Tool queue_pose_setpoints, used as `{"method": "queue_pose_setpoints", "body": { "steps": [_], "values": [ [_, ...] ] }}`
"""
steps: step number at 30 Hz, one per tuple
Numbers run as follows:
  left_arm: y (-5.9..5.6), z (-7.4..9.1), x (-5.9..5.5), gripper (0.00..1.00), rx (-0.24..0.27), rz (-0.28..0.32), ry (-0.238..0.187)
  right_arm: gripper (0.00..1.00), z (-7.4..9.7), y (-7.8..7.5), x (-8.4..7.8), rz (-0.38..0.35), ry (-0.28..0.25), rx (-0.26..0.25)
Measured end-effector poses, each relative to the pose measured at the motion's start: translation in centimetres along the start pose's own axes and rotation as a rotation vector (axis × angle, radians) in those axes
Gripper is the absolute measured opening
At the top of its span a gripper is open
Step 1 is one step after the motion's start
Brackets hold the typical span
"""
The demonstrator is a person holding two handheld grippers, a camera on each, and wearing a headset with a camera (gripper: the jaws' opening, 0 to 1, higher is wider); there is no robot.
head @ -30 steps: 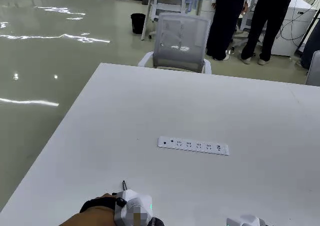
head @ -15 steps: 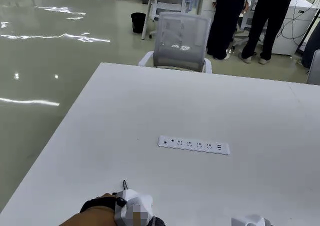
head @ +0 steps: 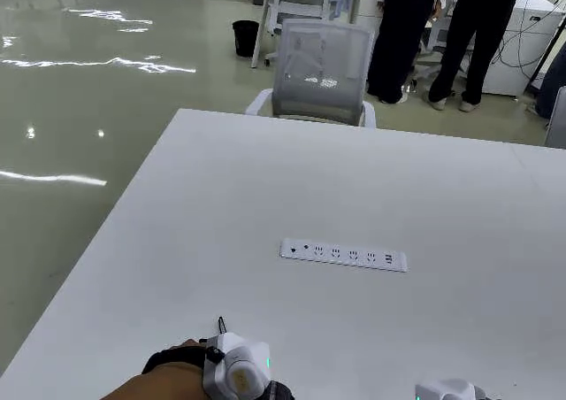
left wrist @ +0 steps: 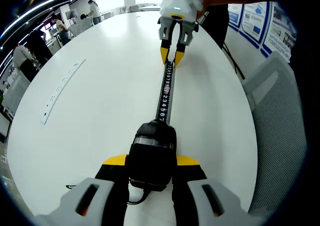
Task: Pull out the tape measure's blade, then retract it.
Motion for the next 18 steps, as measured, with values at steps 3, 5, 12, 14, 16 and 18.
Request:
{"method": "queue_pose_setpoints", "body": {
  "steps": [3,5,12,14,16,18],
  "values": [
    [0.0,0.0,0.0,0.28,0.000,0.000,0.000,0.11,0.1,0.0,-0.2,0.001,0.003,0.002],
    [0.0,0.0,0.0,0.28,-0.001,0.000,0.000,0.11,0.3,0.0,-0.3,-0.001,0.005,0.002],
    [0.1,-0.1,0.0,0.28,0.000,0.003,0.001,0.11,0.2,0.0,-0.8,-0.004,0.011,0.003],
    [0.1,-0.1,0.0,0.28,0.000,0.003,0.001,0.11,0.3,0.1,-0.9,-0.005,0.015,0.003],
    [0.1,-0.1,0.0,0.28,0.000,0.003,0.001,0.11,0.4,0.1,-0.9,-0.006,0.015,0.002],
    [0.1,-0.1,0.0,0.28,0.000,0.004,0.001,0.11,0.4,0.1,-1.0,-0.007,0.017,0.002]
  ]
}}
Point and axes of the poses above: the centre of the closed fingertips' face, and the gripper's own axes: z roughly backward along the fingers, y roughly to its left, x roughly out of its top, the point moved 2 cm from there along z, roughly backward along the fingers, and after that the axes turned 13 degrees about z, right-handed, at the moved point
